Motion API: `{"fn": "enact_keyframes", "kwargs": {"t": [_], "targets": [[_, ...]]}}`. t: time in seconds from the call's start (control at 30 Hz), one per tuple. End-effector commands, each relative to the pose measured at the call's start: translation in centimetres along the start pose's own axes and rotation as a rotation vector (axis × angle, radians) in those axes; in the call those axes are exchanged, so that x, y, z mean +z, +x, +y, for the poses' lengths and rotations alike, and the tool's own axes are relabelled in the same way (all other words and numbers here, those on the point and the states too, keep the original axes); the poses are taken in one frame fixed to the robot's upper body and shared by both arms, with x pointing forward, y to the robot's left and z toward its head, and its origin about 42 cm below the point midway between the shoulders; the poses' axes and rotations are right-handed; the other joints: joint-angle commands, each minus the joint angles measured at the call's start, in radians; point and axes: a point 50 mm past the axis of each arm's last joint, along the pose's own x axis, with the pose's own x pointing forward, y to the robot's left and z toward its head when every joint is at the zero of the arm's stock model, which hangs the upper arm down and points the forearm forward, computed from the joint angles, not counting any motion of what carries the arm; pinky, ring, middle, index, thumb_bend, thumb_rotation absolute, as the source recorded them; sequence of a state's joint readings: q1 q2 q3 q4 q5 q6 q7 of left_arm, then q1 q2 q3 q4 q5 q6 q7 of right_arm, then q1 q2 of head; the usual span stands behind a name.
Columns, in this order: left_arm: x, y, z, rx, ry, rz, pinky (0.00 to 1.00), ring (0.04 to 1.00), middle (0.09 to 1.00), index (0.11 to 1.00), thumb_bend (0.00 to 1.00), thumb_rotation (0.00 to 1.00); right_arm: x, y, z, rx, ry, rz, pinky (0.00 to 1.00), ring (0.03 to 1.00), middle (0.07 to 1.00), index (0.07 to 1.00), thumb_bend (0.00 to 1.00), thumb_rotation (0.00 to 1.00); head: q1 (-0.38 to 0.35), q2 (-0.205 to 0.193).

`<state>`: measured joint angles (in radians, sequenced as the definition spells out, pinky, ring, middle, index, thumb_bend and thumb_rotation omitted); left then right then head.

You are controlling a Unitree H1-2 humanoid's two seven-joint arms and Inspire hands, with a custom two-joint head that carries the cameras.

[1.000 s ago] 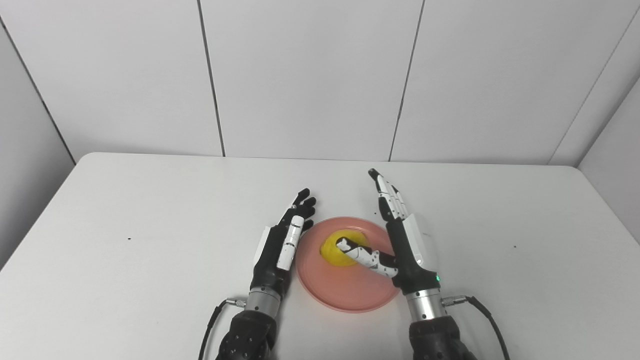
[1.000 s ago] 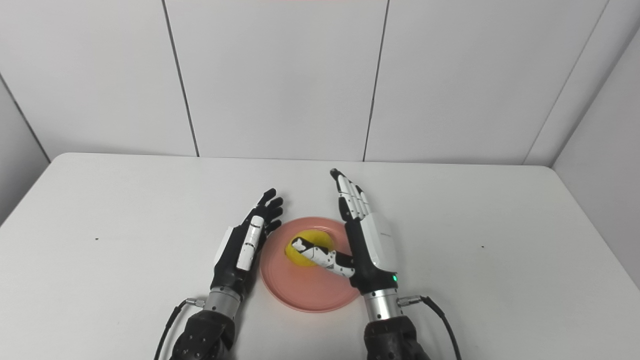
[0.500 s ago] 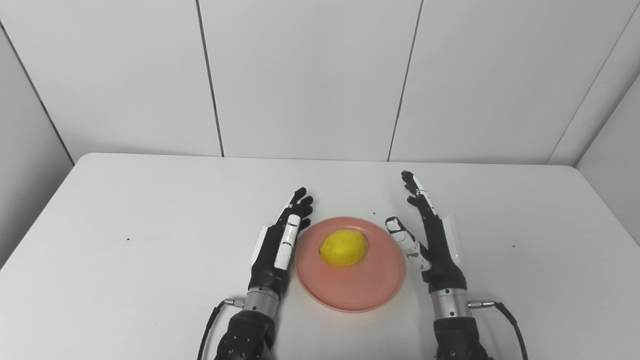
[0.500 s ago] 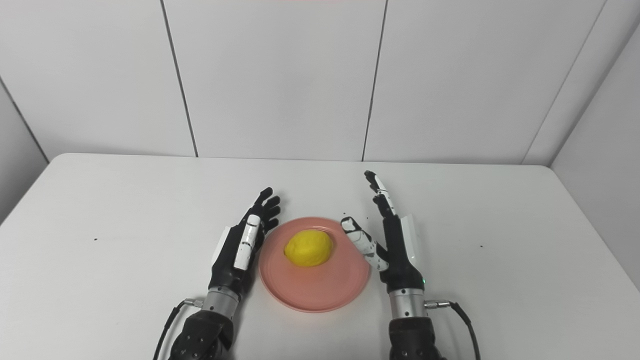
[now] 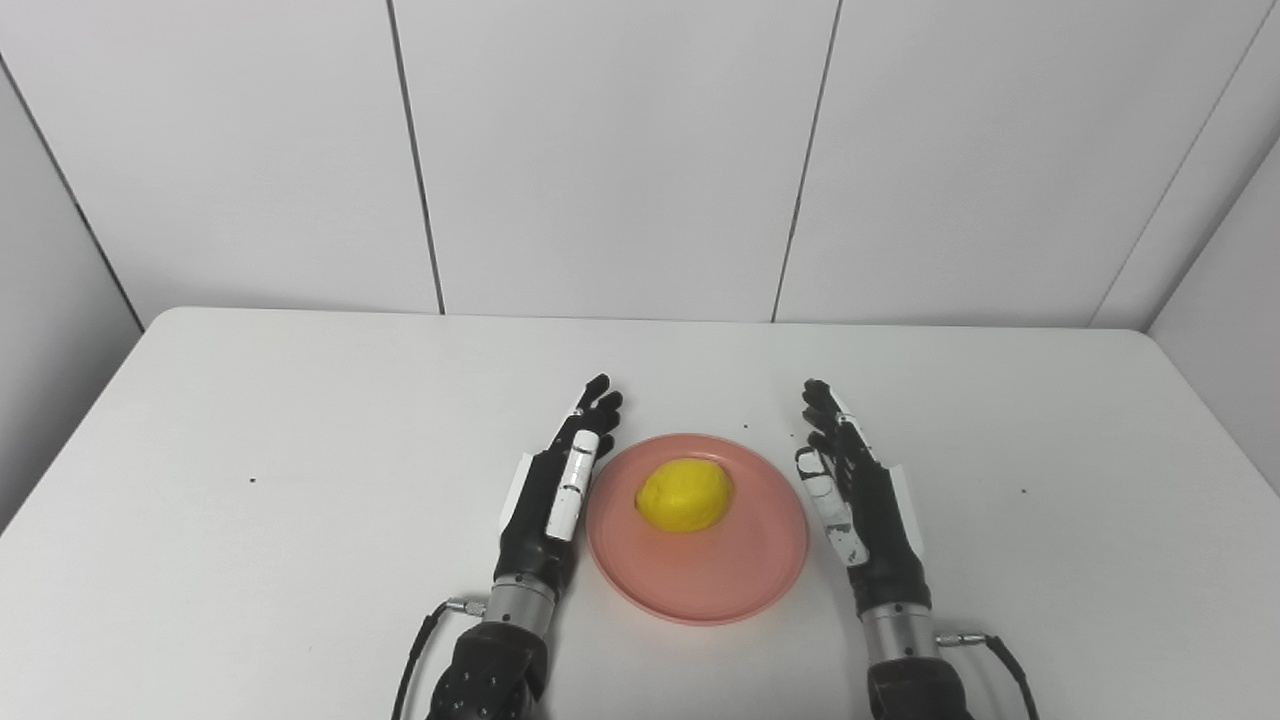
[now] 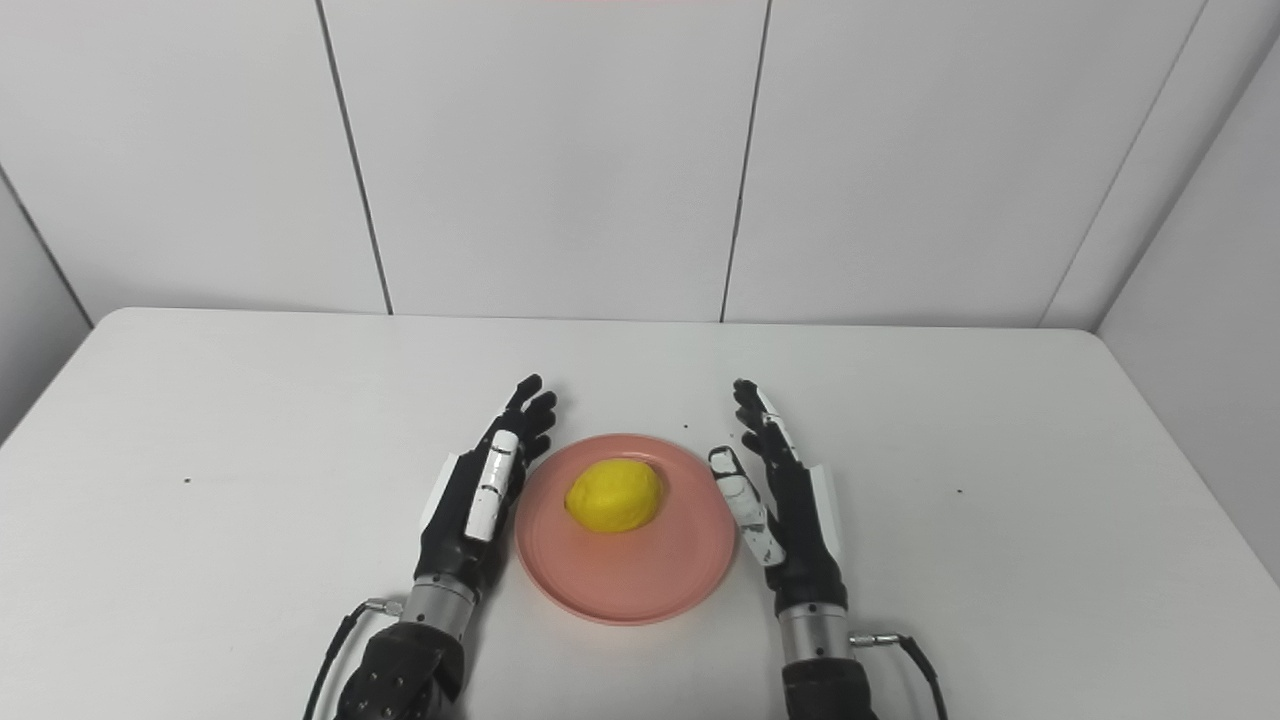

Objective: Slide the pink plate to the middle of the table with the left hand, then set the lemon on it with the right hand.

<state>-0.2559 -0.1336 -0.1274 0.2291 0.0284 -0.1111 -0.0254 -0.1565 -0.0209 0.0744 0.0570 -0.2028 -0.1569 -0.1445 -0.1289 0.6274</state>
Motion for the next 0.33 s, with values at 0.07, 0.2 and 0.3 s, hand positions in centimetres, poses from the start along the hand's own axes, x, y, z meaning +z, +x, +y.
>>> {"fn": "enact_keyframes", "kwargs": {"t": [0.07,0.2,0.3], "targets": [[-1.52,-1.47,1.0,0.019,0.024,0.047,0.93,0.936,0.928,0.925,0.52,1.0,0.84,0.6,0.2,0.014,0.082,-0.003,0.98,0.926,0.927,0.912,0.73,1.0,0.001,-0.001],[-1.65,-1.46,0.95,0.017,0.019,0.046,0.94,0.939,0.926,0.925,0.52,1.0,0.69,0.73,0.32,0.022,0.101,0.009,0.95,0.92,0.93,0.92,0.73,1.0,0.002,0.002],[-1.6,-1.51,0.92,0.017,0.026,0.047,0.94,0.939,0.927,0.925,0.51,1.0,0.64,0.8,0.3,0.022,0.107,0.012,0.95,0.92,0.929,0.92,0.73,1.0,0.002,0.002]]}}
